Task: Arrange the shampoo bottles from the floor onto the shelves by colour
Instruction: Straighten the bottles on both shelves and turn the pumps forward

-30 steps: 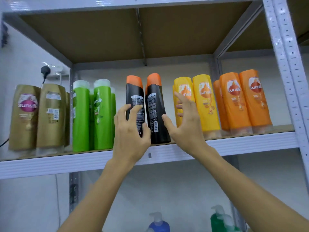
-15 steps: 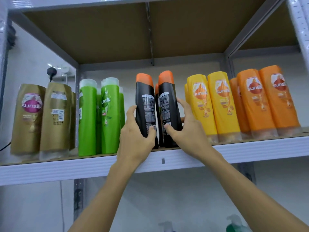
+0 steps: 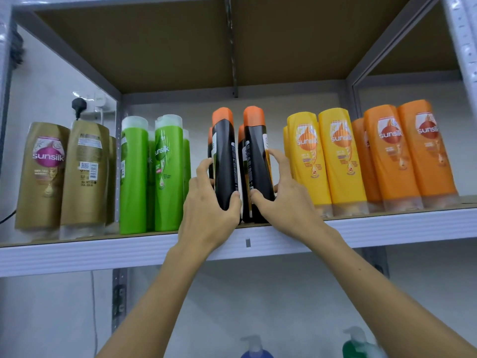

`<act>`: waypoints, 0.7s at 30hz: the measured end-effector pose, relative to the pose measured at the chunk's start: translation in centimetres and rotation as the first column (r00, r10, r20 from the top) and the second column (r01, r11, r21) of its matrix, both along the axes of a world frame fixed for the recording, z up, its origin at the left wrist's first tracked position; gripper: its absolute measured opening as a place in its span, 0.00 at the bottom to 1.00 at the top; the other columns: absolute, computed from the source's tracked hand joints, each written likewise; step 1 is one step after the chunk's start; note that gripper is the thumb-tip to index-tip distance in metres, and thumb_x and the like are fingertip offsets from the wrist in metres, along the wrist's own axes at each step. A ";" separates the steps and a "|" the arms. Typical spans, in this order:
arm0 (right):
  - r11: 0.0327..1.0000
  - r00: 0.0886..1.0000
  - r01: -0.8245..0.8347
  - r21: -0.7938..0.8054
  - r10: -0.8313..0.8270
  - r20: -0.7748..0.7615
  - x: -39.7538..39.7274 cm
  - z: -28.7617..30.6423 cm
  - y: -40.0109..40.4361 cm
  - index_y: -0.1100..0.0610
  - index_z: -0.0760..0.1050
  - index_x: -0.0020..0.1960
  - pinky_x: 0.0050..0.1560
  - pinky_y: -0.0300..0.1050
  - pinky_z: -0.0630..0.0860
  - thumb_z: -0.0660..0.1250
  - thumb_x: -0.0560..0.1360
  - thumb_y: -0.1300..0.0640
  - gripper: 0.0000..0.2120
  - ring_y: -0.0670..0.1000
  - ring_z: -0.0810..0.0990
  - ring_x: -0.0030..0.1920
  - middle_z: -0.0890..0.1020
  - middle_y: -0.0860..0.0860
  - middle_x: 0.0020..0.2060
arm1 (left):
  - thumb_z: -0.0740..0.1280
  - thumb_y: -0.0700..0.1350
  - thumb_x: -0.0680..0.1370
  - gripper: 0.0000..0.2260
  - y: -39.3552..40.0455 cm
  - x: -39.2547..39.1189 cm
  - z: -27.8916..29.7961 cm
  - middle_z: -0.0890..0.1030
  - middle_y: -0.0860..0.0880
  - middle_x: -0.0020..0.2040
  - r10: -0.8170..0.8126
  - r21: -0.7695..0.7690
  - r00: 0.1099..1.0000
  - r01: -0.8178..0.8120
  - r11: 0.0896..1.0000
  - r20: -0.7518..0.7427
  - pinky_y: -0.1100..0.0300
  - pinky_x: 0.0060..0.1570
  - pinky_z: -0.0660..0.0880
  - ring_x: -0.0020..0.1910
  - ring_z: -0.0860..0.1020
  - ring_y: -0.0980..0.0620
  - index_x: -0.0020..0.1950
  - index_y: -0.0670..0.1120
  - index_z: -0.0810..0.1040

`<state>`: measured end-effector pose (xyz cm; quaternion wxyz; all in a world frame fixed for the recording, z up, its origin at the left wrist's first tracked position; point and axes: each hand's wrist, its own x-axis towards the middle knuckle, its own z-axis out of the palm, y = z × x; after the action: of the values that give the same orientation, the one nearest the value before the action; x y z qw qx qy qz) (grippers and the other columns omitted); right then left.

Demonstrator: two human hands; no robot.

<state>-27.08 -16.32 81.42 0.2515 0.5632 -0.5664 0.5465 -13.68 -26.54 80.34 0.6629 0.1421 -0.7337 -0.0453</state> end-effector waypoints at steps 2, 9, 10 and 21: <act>0.999 1.000 -0.013 0.038 0.013 0.001 0.0 0.0 0.1 0.37 0.49 0.76 0.33 0.43 0.75 0.68 0.76 0.52 0.38 0.48 0.78 0.30 0.78 0.49 0.29 | 0.69 0.50 0.75 0.32 0.2 0.0 0.1 0.77 0.52 0.52 -0.007 0.011 1.000 0.006 1.000 0.022 0.51 0.53 0.76 0.49 0.80 0.50 0.73 0.56 0.56; 0.999 0.998 0.033 0.029 -0.032 -0.046 -0.1 -0.1 -0.2 0.38 0.48 0.75 0.30 0.44 0.72 0.68 0.76 0.50 0.37 0.48 0.72 0.27 0.72 0.51 0.27 | 0.69 0.53 0.75 0.31 0.2 0.2 0.3 0.76 0.54 0.49 -0.066 0.080 0.996 0.061 0.995 0.064 0.47 0.50 0.78 0.46 0.80 0.52 0.72 0.58 0.55; 0.999 0.998 0.040 0.033 -0.038 -0.049 -0.1 -0.1 -0.2 0.37 0.48 0.76 0.31 0.45 0.72 0.67 0.77 0.50 0.36 0.49 0.72 0.28 0.71 0.51 0.27 | 0.66 0.53 0.75 0.30 0.2 0.3 0.3 0.77 0.53 0.48 -0.070 0.092 0.994 0.063 0.994 0.082 0.45 0.50 0.78 0.45 0.80 0.50 0.72 0.59 0.55; 0.998 0.998 -0.060 0.030 0.060 -0.002 -0.7 0.0 -0.5 0.31 0.49 0.73 0.45 0.51 0.78 0.68 0.73 0.44 0.37 0.55 0.79 0.44 0.79 0.55 0.47 | 0.62 0.58 0.71 0.31 0.3 0.4 0.3 0.74 0.47 0.49 -0.090 0.129 0.989 0.075 0.989 0.116 0.49 0.47 0.74 0.45 0.75 0.51 0.72 0.61 0.54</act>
<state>-27.81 -16.87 81.41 0.2275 0.5845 -0.5568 0.5446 -13.25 -26.23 80.65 0.6046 0.1551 -0.7736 -0.1093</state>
